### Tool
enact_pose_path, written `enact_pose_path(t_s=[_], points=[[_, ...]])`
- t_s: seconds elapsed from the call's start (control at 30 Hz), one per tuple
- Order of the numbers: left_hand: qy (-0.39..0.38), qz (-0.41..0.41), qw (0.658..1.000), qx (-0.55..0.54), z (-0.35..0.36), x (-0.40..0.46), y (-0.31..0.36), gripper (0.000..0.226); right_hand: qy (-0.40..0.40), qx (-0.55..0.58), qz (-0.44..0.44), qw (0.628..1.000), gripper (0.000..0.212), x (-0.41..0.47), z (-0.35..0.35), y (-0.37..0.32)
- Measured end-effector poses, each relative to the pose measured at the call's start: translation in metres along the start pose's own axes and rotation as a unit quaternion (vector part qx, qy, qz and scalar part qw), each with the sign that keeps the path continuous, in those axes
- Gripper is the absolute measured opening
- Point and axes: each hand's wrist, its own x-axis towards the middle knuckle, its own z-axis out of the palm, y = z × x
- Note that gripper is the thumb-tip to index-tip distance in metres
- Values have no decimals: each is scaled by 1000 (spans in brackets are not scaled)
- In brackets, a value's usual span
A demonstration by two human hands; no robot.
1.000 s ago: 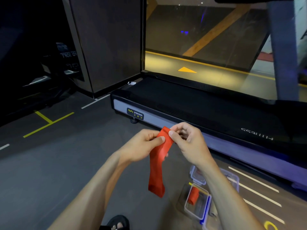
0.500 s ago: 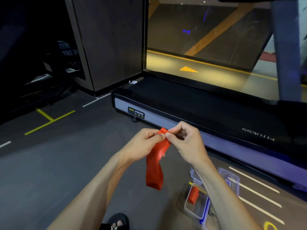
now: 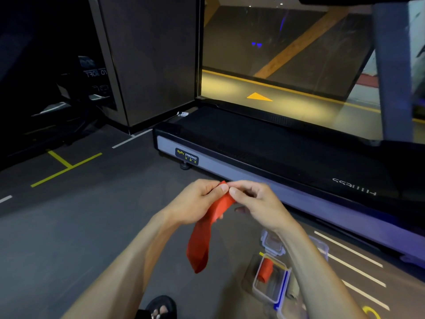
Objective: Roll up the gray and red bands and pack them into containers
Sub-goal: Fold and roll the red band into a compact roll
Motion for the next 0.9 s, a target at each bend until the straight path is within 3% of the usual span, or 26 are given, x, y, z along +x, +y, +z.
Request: enact_pose_path(t_s=[0.2, 0.43, 0.9], points=[[-17, -7, 999, 26, -1, 0, -5, 49, 10, -76, -15, 997, 12, 3, 2, 3], [-83, -65, 984, -145, 0, 1, -4, 27, 81, -117, -48, 989, 7, 4, 2, 5], [-65, -51, 992, -96, -2, -3, 0, 28, 87, -112, -54, 988, 12, 0, 5, 2]])
